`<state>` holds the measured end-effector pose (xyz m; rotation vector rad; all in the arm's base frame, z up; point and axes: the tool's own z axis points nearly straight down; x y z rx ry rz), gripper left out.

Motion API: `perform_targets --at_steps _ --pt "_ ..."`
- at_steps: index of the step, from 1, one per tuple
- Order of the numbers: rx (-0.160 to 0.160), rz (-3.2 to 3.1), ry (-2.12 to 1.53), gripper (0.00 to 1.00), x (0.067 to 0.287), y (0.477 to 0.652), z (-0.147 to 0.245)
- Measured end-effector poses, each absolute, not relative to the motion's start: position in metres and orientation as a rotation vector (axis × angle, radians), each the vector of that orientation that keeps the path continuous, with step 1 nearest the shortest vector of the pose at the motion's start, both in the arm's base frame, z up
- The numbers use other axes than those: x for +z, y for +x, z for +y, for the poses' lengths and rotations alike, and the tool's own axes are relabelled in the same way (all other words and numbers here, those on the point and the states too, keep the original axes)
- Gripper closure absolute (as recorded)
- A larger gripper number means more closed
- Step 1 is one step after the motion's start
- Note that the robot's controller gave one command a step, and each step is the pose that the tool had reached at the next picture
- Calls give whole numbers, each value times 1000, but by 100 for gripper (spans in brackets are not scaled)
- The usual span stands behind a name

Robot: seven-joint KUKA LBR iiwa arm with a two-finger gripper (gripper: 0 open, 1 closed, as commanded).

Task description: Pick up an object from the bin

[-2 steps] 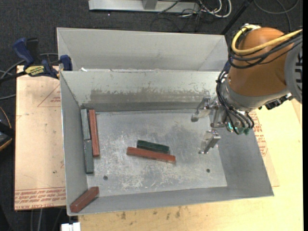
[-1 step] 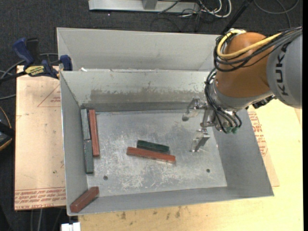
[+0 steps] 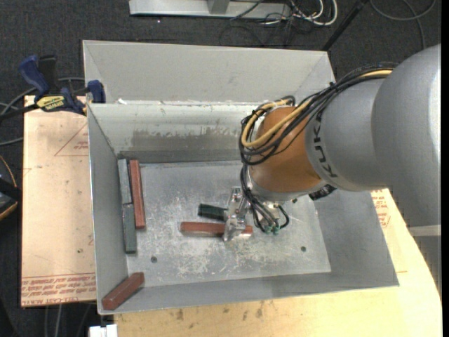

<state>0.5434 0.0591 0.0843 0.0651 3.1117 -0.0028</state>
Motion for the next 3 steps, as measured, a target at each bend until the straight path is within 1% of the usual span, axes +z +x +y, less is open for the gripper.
perform_targets --at_steps 2,3 --pt "-3 3112 64 100 85 543 59" --pt "2 3135 117 100 112 535 62"
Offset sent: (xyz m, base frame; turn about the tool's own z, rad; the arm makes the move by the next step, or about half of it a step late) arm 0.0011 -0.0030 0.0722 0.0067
